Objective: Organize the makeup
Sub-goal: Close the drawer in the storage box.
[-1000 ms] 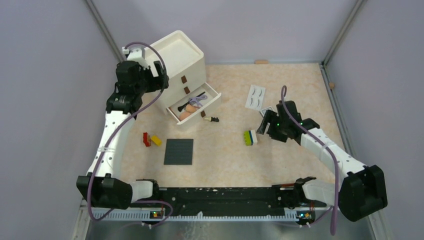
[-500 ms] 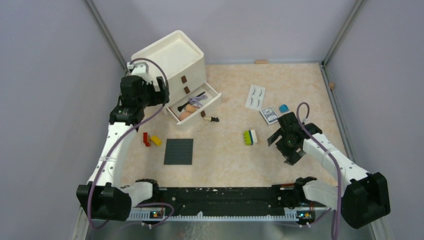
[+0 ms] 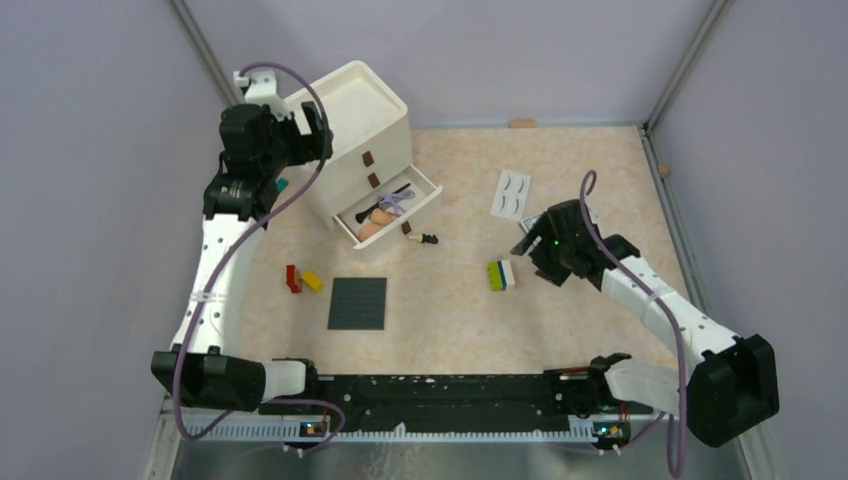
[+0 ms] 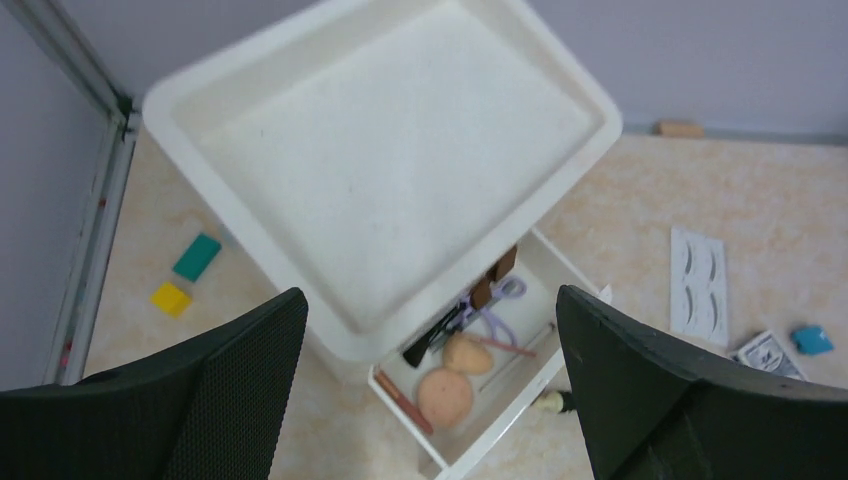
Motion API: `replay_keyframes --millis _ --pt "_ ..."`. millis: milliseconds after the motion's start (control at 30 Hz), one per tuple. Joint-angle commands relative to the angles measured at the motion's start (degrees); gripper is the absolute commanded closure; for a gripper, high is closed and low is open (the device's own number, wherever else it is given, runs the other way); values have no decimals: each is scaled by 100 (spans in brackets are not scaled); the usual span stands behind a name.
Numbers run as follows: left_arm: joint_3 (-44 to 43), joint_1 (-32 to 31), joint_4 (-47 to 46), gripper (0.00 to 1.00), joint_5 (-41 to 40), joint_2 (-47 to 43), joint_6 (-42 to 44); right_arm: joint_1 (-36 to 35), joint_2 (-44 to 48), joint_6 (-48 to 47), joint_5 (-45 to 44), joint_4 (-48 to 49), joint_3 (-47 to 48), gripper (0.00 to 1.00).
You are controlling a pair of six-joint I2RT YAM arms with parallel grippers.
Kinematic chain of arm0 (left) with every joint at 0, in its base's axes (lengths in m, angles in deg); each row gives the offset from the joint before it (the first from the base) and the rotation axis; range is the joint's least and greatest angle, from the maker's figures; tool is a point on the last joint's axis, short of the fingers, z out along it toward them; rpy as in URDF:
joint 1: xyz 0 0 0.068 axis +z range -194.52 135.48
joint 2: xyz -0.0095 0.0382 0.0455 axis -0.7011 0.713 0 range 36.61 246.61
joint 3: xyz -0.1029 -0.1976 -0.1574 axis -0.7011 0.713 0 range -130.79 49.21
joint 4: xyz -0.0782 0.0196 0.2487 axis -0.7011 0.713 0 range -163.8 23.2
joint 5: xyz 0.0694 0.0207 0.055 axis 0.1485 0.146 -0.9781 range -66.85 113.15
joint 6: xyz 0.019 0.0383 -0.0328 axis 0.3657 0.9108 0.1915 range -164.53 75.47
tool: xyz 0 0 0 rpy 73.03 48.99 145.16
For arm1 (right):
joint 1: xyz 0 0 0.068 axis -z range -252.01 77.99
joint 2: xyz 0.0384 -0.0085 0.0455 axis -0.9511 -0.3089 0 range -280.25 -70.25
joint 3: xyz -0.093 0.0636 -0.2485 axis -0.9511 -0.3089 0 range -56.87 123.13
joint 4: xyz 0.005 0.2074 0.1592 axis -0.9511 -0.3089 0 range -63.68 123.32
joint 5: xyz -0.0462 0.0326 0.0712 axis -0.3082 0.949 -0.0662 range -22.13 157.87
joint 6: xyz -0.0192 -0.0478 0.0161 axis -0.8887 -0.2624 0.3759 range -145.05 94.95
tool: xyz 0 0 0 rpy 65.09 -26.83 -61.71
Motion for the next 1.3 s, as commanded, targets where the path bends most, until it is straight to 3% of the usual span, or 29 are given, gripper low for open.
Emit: replay_keyframes --millis 0,233,433,567,933,1100,1267 --pt "-1141 -18 -231 1 117 619 -81 -271 -613 -612 320 1672 736 32" --pt "-1769 -10 -797 1 -509 1424 395 -1199 -1999 -946 567 2142 1700 41" --pt "-2217 210 -529 1 -809 1971 552 -1679 -2734 -1227 622 2329 2023 45" --pt "-1966 547 -335 2 -833 1929 171 -1843 -2927 -1332 611 2303 2076 46" --pt "-893 559 -599 11 -1431 1601 -64 -1897 -3292 -1185 726 2592 2157 47" --pt "-943 569 -564 20 -1406 1880 -140 -1897 -3360 -1149 726 2647 2145 47" --pt "-850 570 -585 36 -1489 1907 -187 -1897 -3423 -1137 544 2804 2118 47"
